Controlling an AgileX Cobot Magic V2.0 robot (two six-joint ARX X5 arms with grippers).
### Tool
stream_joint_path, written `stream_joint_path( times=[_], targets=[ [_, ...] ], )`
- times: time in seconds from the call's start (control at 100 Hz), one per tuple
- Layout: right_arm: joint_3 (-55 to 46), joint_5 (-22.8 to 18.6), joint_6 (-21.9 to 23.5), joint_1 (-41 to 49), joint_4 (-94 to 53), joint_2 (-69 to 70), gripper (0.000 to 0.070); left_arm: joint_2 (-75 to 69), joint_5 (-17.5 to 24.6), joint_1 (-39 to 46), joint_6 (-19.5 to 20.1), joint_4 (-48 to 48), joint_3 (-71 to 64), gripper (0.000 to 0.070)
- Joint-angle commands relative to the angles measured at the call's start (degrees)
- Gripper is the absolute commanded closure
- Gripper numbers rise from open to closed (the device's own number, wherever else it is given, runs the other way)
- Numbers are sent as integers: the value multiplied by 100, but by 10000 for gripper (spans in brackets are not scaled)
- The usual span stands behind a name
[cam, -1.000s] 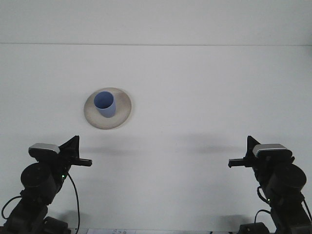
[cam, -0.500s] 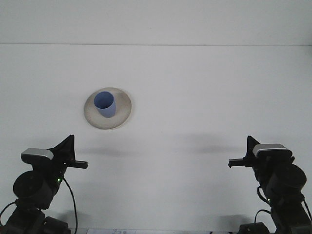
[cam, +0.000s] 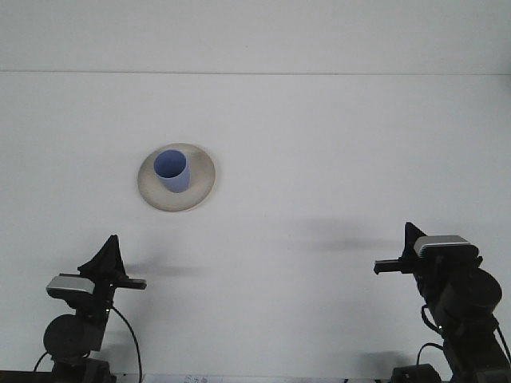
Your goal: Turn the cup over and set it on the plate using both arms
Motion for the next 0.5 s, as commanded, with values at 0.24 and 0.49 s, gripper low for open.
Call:
stream_joint_path(
  times=[0.24, 0.49],
  targets=[
    [35, 2, 59, 15, 83, 20, 700, -551, 535, 332, 535, -356, -109, 687],
    [35, 2, 59, 15, 87, 20, 700, -549, 540, 332, 531, -354, -109, 686]
  ],
)
